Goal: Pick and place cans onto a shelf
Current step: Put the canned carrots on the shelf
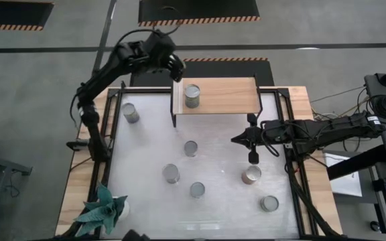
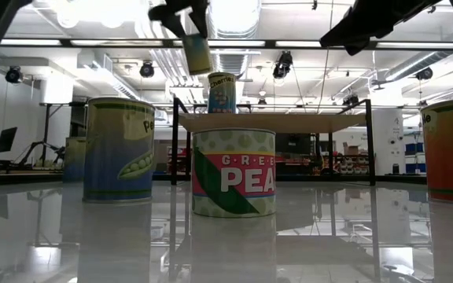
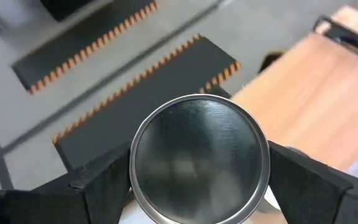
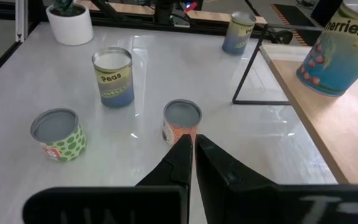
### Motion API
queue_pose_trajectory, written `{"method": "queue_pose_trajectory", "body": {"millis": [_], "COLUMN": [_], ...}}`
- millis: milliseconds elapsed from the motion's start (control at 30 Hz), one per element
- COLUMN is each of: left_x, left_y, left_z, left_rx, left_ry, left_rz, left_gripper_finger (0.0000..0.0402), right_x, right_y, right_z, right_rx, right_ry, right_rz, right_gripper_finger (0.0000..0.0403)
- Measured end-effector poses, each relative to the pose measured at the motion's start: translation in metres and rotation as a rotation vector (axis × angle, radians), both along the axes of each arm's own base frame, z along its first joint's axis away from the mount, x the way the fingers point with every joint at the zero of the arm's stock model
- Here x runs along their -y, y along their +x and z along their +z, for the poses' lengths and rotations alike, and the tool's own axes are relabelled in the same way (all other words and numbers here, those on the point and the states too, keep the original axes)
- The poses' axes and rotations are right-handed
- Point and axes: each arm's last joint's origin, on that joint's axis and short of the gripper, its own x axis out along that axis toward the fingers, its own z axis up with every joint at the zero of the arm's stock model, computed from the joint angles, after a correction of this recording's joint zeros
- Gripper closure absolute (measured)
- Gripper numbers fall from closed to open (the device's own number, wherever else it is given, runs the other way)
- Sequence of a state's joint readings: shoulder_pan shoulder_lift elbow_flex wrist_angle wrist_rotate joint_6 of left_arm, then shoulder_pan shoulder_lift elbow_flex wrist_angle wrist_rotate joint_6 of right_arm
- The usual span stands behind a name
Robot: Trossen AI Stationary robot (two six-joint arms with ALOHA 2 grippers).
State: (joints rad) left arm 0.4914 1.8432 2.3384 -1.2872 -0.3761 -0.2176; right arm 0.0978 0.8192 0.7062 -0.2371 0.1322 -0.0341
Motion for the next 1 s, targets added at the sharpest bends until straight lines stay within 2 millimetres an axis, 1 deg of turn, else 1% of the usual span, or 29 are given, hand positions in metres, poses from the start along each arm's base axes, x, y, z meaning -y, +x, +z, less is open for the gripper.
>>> {"method": "queue_pose_trajectory", "body": {"millis": [367, 467, 633, 1000], "left_x": [-0.024, -0.028, -0.032, -0.033], "left_y": [0.037, 0.044, 0.050, 0.049], "left_z": [-0.047, -0.055, -0.064, -0.064], "left_rx": [-0.091, -0.107, -0.112, -0.093], "left_ry": [-0.117, -0.128, -0.164, -0.204], "left_rz": [-0.031, -0.045, -0.072, -0.101], "left_gripper_finger": [0.0089, 0.0089, 0.0089, 0.0089], "right_x": [0.000, 0.000, 0.000, 0.000], "right_y": [0.000, 0.000, 0.000, 0.000], "right_z": [0.000, 0.000, 0.000, 0.000], "right_rx": [0.000, 0.001, 0.001, 0.001], "right_ry": [0.000, 0.000, 0.001, 0.007], "right_rz": [0.000, 0.000, 0.000, -0.003], "right_gripper_finger": [0.0394, 0.0394, 0.0394, 0.0394]}}
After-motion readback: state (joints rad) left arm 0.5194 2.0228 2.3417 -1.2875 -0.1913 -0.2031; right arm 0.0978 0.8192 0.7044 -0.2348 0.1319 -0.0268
